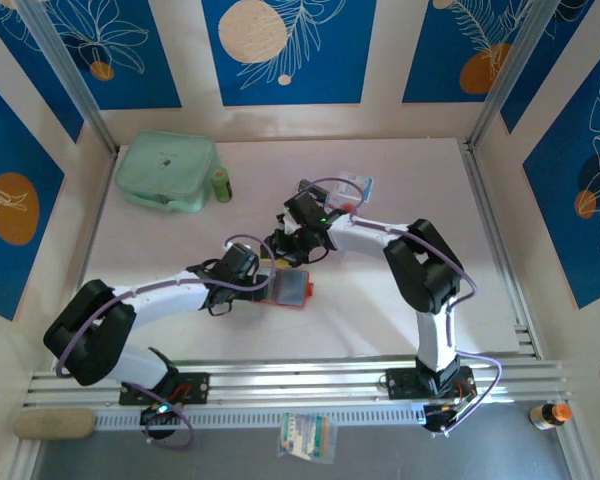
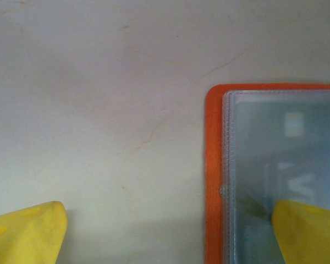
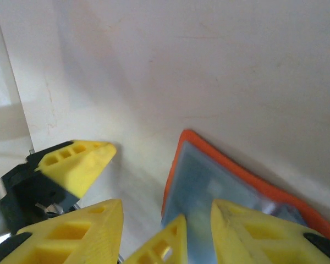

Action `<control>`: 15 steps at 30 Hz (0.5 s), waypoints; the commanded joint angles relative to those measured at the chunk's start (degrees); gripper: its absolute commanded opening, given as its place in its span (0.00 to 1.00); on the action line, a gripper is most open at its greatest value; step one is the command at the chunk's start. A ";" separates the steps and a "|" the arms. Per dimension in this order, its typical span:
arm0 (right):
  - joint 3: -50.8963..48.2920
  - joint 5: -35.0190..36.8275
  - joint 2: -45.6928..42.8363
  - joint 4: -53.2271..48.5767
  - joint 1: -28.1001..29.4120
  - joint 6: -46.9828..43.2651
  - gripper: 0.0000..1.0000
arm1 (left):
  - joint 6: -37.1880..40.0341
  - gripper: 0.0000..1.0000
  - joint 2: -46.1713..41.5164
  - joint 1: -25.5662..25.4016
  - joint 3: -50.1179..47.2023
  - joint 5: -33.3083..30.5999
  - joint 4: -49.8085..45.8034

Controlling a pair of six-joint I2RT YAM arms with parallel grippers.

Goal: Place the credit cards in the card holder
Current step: Flip over the card slot on the card holder, then move the card holder to the center of the table.

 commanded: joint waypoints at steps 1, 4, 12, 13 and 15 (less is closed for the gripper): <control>-2.22 4.51 -5.49 -6.83 -0.22 -3.43 0.46 | 0.66 0.96 0.31 0.49 1.37 -1.05 0.60; -4.88 10.39 -9.09 -11.36 -0.05 -5.14 0.45 | 0.43 0.95 0.22 0.46 1.28 -1.06 0.56; -11.54 23.22 -15.08 -19.65 1.86 -7.08 0.46 | 0.18 0.95 -0.22 0.46 1.20 -0.90 0.65; -12.08 23.42 -15.07 -19.65 2.17 -7.04 0.46 | 0.10 0.95 -0.30 0.46 1.11 -0.87 0.63; -12.98 23.53 -14.66 -19.41 2.81 -6.87 0.46 | 0.05 0.95 -0.31 0.47 1.07 -0.85 0.74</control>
